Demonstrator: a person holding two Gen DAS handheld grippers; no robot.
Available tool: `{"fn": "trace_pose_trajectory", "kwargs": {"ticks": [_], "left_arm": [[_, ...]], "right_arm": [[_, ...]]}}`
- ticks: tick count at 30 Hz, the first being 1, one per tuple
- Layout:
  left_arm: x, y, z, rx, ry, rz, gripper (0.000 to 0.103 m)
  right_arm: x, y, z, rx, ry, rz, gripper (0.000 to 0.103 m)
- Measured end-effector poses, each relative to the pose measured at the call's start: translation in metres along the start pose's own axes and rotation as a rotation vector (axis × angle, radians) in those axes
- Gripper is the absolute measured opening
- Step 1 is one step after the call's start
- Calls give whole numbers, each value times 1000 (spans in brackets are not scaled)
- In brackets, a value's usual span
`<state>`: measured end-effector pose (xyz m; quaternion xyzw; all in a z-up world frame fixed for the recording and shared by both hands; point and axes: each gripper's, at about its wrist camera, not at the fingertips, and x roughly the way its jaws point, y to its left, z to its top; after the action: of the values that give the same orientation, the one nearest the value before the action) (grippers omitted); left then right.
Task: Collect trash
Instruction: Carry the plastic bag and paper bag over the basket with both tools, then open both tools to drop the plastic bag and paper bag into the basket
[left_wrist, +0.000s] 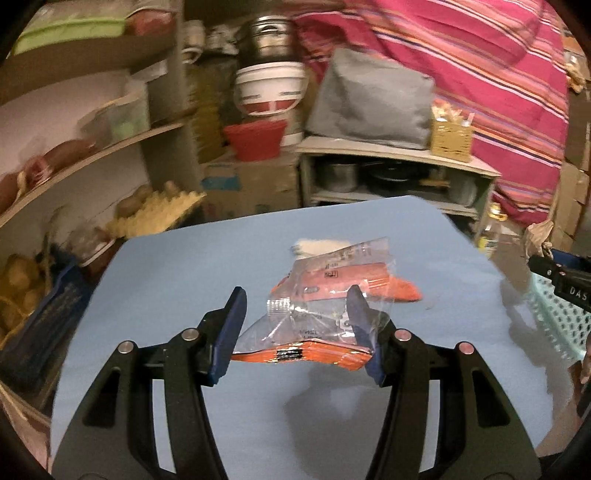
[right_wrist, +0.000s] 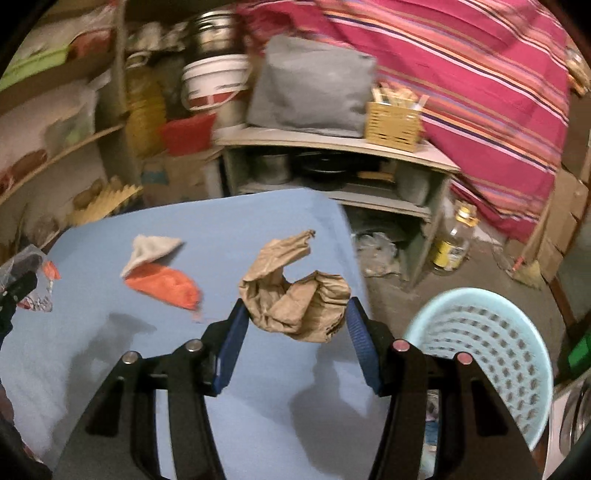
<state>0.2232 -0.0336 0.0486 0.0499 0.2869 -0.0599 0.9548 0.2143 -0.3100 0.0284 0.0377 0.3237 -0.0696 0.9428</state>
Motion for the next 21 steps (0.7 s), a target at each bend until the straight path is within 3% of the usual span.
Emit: {"fn": "trace_pose_trajectory", "kwargs": {"ticks": [13,21], "left_arm": [[2,-165,21,112,-31,-215,55],[18,-262,10,169,18,-350,55]], "right_arm": [[-24,-153,-30,149,7,-136,54],[-22,-209,-48,222,31,-197,54]]}}
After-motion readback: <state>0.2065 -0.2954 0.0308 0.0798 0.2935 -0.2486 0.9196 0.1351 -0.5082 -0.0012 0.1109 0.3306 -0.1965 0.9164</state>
